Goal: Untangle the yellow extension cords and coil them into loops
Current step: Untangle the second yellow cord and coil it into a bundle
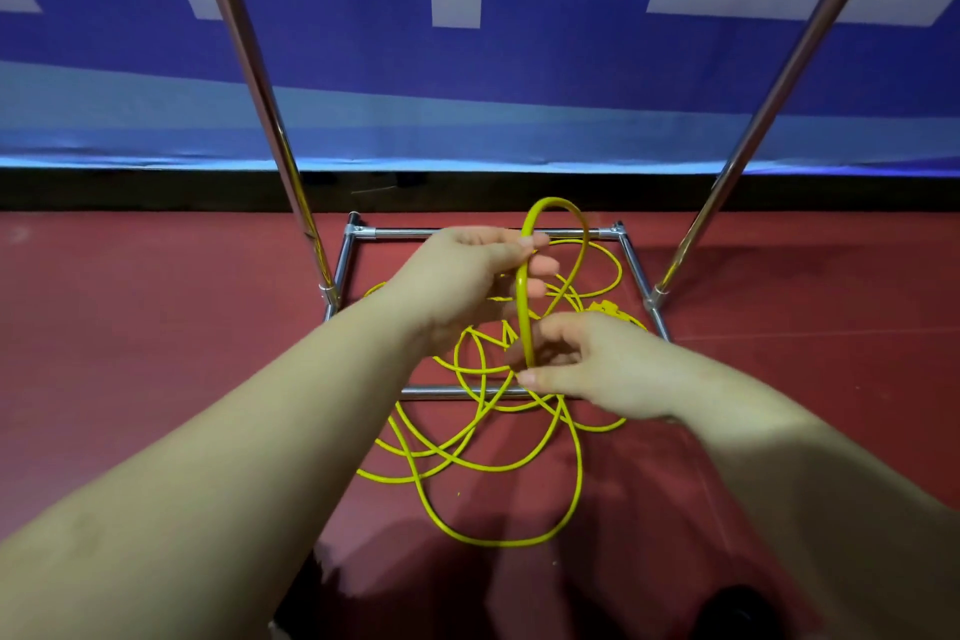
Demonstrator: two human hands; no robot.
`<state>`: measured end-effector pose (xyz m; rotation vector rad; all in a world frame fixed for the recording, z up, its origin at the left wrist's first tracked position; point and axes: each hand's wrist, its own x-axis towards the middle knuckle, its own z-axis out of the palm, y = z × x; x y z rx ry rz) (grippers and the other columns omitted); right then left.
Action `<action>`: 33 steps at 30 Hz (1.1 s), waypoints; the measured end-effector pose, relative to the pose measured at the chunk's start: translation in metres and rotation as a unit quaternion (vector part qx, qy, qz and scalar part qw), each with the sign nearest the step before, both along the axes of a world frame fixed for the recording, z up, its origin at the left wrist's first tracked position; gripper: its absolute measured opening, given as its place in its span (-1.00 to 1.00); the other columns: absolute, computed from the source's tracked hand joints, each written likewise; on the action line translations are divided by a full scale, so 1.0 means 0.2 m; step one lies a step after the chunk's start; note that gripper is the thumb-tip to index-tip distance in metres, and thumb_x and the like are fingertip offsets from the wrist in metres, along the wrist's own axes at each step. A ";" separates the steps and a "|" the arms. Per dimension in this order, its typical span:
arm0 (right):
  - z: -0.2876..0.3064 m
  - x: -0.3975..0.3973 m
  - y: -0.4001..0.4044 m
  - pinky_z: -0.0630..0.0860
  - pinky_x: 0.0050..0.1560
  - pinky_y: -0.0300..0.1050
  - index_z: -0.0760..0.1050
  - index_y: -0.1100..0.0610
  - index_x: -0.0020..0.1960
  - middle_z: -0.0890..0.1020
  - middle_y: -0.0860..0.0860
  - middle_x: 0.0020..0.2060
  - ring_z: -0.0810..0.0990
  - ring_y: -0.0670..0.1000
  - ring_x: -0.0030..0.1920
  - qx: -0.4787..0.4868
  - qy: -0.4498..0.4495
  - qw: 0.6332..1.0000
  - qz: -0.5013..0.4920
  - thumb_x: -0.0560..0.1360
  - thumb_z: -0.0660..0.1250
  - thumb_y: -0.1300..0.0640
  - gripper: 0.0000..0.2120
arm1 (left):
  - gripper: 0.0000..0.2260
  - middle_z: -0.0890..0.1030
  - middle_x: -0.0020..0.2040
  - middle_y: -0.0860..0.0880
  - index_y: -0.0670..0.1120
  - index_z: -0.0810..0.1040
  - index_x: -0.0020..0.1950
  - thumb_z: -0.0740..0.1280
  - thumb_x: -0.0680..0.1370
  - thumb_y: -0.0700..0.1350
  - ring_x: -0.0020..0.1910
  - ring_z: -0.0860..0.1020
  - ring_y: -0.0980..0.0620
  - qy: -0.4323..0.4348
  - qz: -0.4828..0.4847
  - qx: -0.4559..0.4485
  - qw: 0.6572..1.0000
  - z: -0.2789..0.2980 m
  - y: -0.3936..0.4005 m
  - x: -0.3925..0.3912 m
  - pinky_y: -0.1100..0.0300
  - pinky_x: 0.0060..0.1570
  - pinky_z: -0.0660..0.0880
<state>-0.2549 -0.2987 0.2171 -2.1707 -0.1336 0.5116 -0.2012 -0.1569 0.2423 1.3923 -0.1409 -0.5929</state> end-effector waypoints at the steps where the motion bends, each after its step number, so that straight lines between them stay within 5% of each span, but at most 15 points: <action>1: 0.01 0.00 0.00 0.52 0.08 -0.07 0.56 0.04 -0.08 0.64 0.03 -0.14 0.61 -0.01 -0.10 0.006 -0.019 1.000 -0.004 0.47 0.37 0.21 -0.91 | -0.85 0.66 -0.32 0.05 -0.09 0.55 -0.02 0.18 0.61 -0.20 -0.43 0.57 0.20 0.007 0.013 -0.011 1.000 0.01 0.01 0.01 0.33 -0.36 0.50; 6: 0.07 0.01 -0.01 0.52 0.03 -0.02 0.53 -0.01 -0.16 0.66 0.10 -0.14 0.58 -0.04 -0.12 0.083 -0.071 0.992 -0.059 0.48 0.33 0.26 -0.82 | -0.83 0.68 -0.20 -0.05 -0.15 0.52 0.09 0.14 0.63 -0.19 -0.31 0.65 0.12 0.022 0.048 -0.088 0.995 0.02 0.04 0.05 0.31 -0.28 0.58; 10: 0.14 0.03 -0.04 0.58 -0.09 -0.15 0.52 0.02 -0.07 0.65 -0.07 -0.23 0.62 -0.18 -0.21 0.202 -0.045 0.963 -0.171 0.55 0.24 0.22 -0.87 | -0.78 0.64 -0.24 0.08 -0.11 0.50 0.20 0.13 0.62 -0.19 -0.33 0.59 0.24 -0.019 -0.065 0.011 0.998 -0.03 0.02 -0.01 0.26 -0.05 0.50; 12: 0.17 0.05 -0.06 0.61 -0.20 -0.17 0.50 0.05 -0.07 0.64 -0.06 -0.26 0.64 -0.16 -0.30 0.297 -0.033 0.925 -0.234 0.56 0.20 0.22 -0.86 | -0.81 0.64 -0.26 0.13 -0.05 0.53 0.10 0.14 0.62 -0.15 -0.31 0.55 0.29 -0.049 -0.133 0.075 0.987 -0.06 0.00 -0.05 0.27 -0.04 0.40; 15: 0.20 0.08 -0.09 0.61 -0.34 -0.20 0.48 0.08 -0.07 0.65 -0.09 -0.36 0.64 -0.14 -0.38 0.425 0.004 0.850 -0.310 0.58 0.17 0.20 -0.87 | -0.81 0.63 -0.02 0.05 -0.03 0.56 0.13 0.20 0.61 -0.07 -0.08 0.56 0.16 -0.150 -0.179 0.185 0.955 -0.12 -0.01 -0.07 0.26 0.06 0.41; 17: 0.21 0.09 -0.11 0.60 -0.40 -0.20 0.47 0.10 -0.09 0.66 -0.08 -0.41 0.64 -0.13 -0.40 0.482 0.022 0.804 -0.347 0.58 0.18 0.19 -0.88 | -0.86 0.64 0.04 -0.02 0.03 0.56 0.05 0.22 0.60 -0.13 0.03 0.57 0.09 -0.179 -0.156 0.177 0.955 -0.12 -0.02 -0.08 0.26 0.17 0.42; 19: 0.20 0.10 -0.12 0.60 -0.39 -0.18 0.47 0.13 -0.09 0.67 -0.04 -0.39 0.66 -0.09 -0.36 0.517 0.027 0.772 -0.369 0.57 0.18 0.18 -0.88 | -0.82 0.62 -0.08 -0.03 0.03 0.53 -0.03 0.19 0.61 -0.20 -0.07 0.55 0.06 -0.177 -0.122 0.145 0.966 -0.11 -0.04 -0.07 0.29 0.07 0.44; 21: 0.19 0.10 -0.13 0.63 -0.25 -0.10 0.48 0.14 -0.05 0.68 0.02 -0.26 0.67 -0.03 -0.19 0.491 0.029 0.792 -0.361 0.56 0.20 0.14 -0.89 | -0.81 0.58 -0.20 -0.01 -0.01 0.52 -0.04 0.15 0.63 -0.21 -0.19 0.51 0.05 -0.159 -0.089 0.112 0.977 -0.10 -0.04 -0.07 0.25 -0.07 0.50; 24: 0.14 0.07 -0.12 0.52 0.02 -0.04 0.46 0.08 0.14 0.64 0.02 0.01 0.59 0.00 0.10 0.340 0.044 0.898 -0.275 0.50 0.28 0.09 -0.78 | -0.82 0.55 -0.26 0.00 -0.03 0.52 0.00 0.13 0.64 -0.17 -0.32 0.50 0.13 -0.145 -0.037 0.083 0.985 -0.08 -0.04 -0.05 0.26 -0.23 0.54; 27: 0.09 0.02 -0.07 0.45 0.08 -0.13 0.48 0.03 0.15 0.65 -0.05 -0.02 0.59 -0.13 0.02 0.170 0.043 0.977 -0.123 0.45 0.37 0.12 -0.72 | -0.81 0.53 -0.31 0.02 -0.05 0.53 0.01 0.13 0.64 -0.16 -0.40 0.50 0.16 -0.113 0.020 0.038 0.993 -0.03 -0.03 -0.03 0.28 -0.36 0.54; 30: 0.06 -0.01 -0.02 0.51 0.00 -0.13 0.54 0.02 -0.09 0.64 0.07 -0.16 0.58 -0.09 -0.15 0.060 -0.009 0.997 -0.038 0.45 0.38 0.23 -0.87 | -0.83 0.54 -0.31 0.03 -0.08 0.54 0.03 0.14 0.63 -0.16 -0.47 0.47 0.20 -0.077 0.067 0.006 0.995 0.00 -0.01 0.00 0.31 -0.41 0.53; 33: 0.08 0.01 -0.03 0.51 -0.09 0.03 0.52 0.03 -0.16 0.65 0.18 -0.18 0.58 0.02 -0.19 0.065 -0.067 0.992 -0.085 0.46 0.36 0.28 -0.84 | -0.83 0.61 -0.22 0.01 -0.07 0.53 0.03 0.14 0.64 -0.15 -0.40 0.54 0.17 -0.036 0.083 -0.046 0.995 0.00 0.00 0.01 0.29 -0.35 0.55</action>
